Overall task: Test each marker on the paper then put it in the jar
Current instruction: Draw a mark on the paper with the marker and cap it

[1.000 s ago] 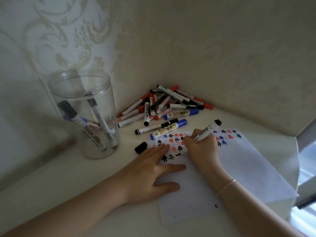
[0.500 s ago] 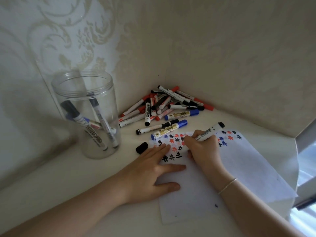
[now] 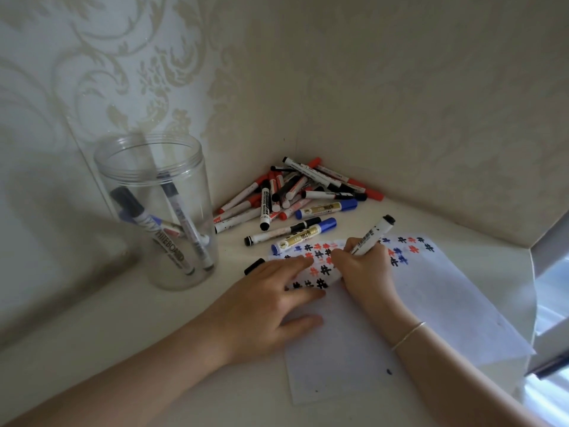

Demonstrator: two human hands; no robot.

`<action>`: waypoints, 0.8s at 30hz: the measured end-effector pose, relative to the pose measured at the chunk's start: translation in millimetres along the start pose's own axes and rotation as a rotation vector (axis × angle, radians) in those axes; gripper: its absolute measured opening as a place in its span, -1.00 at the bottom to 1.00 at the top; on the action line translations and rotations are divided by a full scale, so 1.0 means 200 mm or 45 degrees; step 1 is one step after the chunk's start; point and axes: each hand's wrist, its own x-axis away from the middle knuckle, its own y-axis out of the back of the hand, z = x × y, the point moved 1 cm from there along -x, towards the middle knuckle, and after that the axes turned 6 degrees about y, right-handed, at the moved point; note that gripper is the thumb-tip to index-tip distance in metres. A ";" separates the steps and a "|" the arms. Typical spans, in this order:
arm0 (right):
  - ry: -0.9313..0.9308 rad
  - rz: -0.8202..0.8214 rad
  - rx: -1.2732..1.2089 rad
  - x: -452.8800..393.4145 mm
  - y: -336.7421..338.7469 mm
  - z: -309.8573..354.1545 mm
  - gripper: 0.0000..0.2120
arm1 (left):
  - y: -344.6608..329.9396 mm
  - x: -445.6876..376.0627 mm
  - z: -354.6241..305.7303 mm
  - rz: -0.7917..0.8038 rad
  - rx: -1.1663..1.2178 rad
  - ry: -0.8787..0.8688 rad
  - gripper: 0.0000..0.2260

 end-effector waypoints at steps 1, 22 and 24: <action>-0.004 0.000 -0.039 0.00 0.00 0.00 -0.78 | 0.02 -0.01 0.01 -0.146 -0.028 -0.003 -0.65; -0.082 0.224 -1.005 0.03 0.06 0.07 -0.69 | 0.05 -0.05 0.08 -0.227 0.522 0.496 -0.86; -0.073 0.235 -0.992 0.03 0.05 0.07 -0.70 | 0.05 -0.05 0.08 -0.239 0.540 0.485 -0.88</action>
